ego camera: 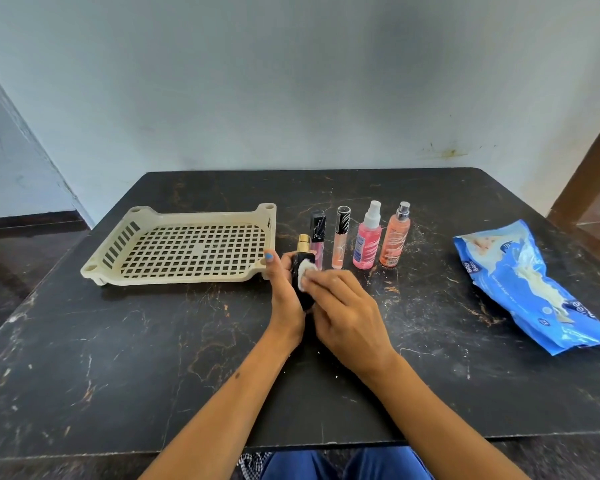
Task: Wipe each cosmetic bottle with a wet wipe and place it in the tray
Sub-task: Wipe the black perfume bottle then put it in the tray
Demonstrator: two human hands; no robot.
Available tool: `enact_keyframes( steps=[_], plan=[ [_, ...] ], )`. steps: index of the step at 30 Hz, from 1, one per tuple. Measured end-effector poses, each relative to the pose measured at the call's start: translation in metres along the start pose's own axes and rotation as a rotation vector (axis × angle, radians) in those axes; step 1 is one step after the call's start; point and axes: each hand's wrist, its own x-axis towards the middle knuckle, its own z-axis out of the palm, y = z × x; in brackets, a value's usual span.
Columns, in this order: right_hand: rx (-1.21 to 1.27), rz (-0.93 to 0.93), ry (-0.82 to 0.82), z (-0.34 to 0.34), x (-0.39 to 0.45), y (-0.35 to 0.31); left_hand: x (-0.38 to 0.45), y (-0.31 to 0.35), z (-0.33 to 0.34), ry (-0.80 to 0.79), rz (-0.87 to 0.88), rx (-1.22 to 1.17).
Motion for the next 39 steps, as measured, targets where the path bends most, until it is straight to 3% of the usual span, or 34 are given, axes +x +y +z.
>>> enact_keyframes(
  steps=[2, 7, 11, 15, 20, 24, 28, 39],
  plan=[
    [0.037, -0.055, 0.015, -0.0005, -0.0025, -0.0009, 0.0000, -0.0004, 0.0004, -0.012, 0.008, -0.004],
    [-0.051, 0.051, 0.026, 0.0026, 0.0012, 0.0019, -0.0007, 0.0016, 0.0012, -0.029, -0.016, 0.032],
    [0.051, -0.043, 0.027, -0.0002, -0.0033, 0.0009, -0.0019, 0.0018, 0.0013, -0.018, -0.028, -0.001],
    [-0.026, 0.070, 0.015, 0.0018, 0.0014, 0.0017, -0.0007, 0.0010, 0.0019, -0.018, 0.011, 0.016],
    [0.076, -0.023, 0.012, -0.0008, -0.0035, 0.0014, -0.0005, 0.0016, 0.0020, -0.034, -0.009, -0.033],
    [-0.008, 0.087, 0.002, 0.0010, -0.0003, 0.0029, -0.0002, 0.0032, 0.0029, -0.072, 0.021, 0.005],
    [0.070, 0.003, -0.015, 0.0006, -0.0033, 0.0009, -0.0006, 0.0033, 0.0013, -0.063, 0.007, -0.017],
    [0.096, 0.010, 0.002, -0.0015, -0.0024, 0.0014, -0.0060, 0.0006, -0.0033, -0.032, -0.002, 0.075]
  ],
)
